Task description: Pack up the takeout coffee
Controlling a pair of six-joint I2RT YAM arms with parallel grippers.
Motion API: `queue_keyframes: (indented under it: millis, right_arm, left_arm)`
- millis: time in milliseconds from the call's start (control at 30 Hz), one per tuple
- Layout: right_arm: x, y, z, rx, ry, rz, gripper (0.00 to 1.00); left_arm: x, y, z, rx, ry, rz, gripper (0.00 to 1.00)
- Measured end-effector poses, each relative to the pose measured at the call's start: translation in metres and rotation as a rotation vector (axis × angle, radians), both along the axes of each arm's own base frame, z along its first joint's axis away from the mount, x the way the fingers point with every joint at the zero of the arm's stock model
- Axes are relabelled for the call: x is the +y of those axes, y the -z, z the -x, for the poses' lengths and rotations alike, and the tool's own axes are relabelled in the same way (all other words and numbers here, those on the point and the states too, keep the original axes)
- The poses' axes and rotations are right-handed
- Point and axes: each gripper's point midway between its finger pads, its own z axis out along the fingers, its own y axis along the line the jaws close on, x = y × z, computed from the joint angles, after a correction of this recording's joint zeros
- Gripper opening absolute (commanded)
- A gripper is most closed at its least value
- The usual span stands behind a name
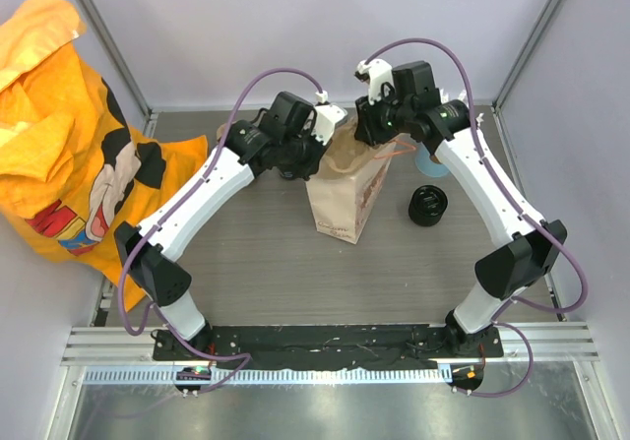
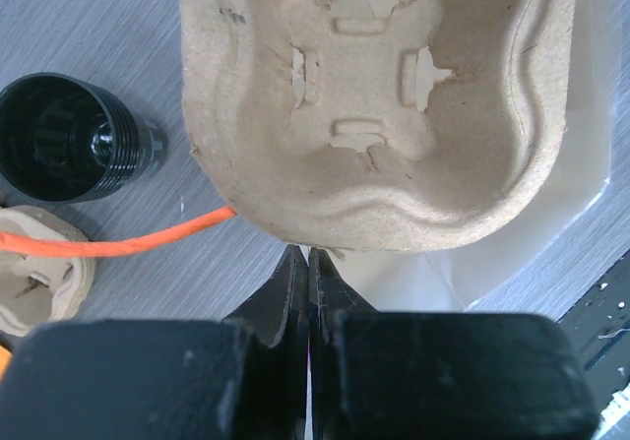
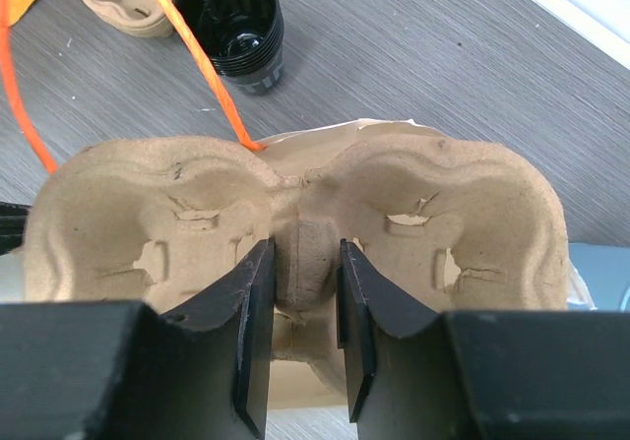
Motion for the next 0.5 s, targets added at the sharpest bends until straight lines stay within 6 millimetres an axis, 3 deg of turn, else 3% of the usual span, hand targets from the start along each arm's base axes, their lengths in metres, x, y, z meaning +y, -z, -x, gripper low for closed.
queue_keyframes:
  millis: [300,500]
  right_arm:
    - [-0.0039,-0.0064,0.0012,0.007,0.007,-0.038,0.29]
    - [-0.0066,-0.0005,0.0063,0.014,-0.004,-0.038,0.29]
  left_arm:
    - [-0.0021,-0.0004,0.0018,0.0,0.006,0.001,0.0]
    - [-0.0018,-0.0022,0.0019,-0.004,0.006,0.004,0.0]
